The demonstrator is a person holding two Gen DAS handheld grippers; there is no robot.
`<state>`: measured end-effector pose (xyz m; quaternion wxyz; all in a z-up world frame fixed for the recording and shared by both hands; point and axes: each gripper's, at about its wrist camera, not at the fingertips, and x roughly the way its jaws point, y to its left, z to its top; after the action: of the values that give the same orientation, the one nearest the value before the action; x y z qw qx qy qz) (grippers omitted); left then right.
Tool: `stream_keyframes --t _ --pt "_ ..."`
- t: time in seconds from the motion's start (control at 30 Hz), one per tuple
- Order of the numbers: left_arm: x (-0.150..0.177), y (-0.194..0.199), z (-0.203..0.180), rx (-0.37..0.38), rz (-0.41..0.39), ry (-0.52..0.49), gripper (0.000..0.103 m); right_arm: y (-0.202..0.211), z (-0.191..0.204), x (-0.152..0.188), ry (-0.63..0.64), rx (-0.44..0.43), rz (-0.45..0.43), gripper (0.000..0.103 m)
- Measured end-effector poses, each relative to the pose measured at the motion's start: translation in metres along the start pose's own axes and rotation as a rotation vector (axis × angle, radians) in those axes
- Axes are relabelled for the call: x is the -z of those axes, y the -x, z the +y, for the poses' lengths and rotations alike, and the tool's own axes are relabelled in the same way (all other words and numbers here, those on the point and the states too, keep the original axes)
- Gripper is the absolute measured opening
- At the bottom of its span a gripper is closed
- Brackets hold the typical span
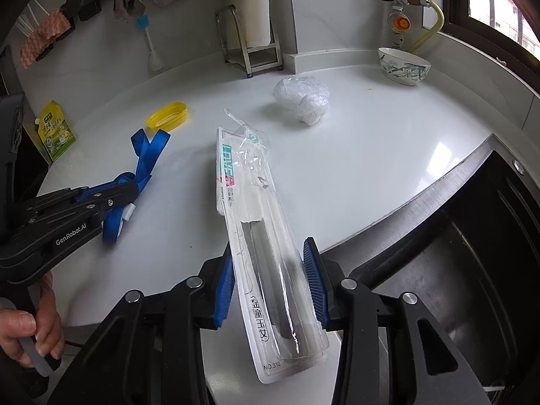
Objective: Collect trash
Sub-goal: 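Close the left gripper on the blue lanyard and lift it, then carry the blue lanyard and toothbrush package over the gray basket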
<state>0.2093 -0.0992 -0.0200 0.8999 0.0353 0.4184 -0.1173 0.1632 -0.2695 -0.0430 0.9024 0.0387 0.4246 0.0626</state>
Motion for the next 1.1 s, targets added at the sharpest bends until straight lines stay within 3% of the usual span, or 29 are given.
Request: stream_keyframes --t 0.1,0.13,0.17,0.8,1.1 --pt "0.013 0.019 0.007 -0.003 -0.011 -0.003 0.012 0.008 0.012 0.011 -0.009 0.005 -0.003 0.029" --pt "0.017 0.025 0.008 -0.002 -0.013 -0.005 0.012 0.01 0.016 0.015 -0.002 0.02 -0.005 0.016" --pt "0.023 0.03 0.01 -0.002 -0.014 -0.009 0.012 0.012 0.021 0.019 0.0 0.022 -0.003 0.013" --pt "0.095 0.105 0.013 0.017 -0.064 -0.028 0.012 0.077 0.056 0.084 -0.107 0.003 -0.081 0.01" --pt "0.132 0.129 -0.003 0.045 -0.06 -0.052 0.012 0.111 0.073 0.138 -0.122 0.015 -0.077 0.01"
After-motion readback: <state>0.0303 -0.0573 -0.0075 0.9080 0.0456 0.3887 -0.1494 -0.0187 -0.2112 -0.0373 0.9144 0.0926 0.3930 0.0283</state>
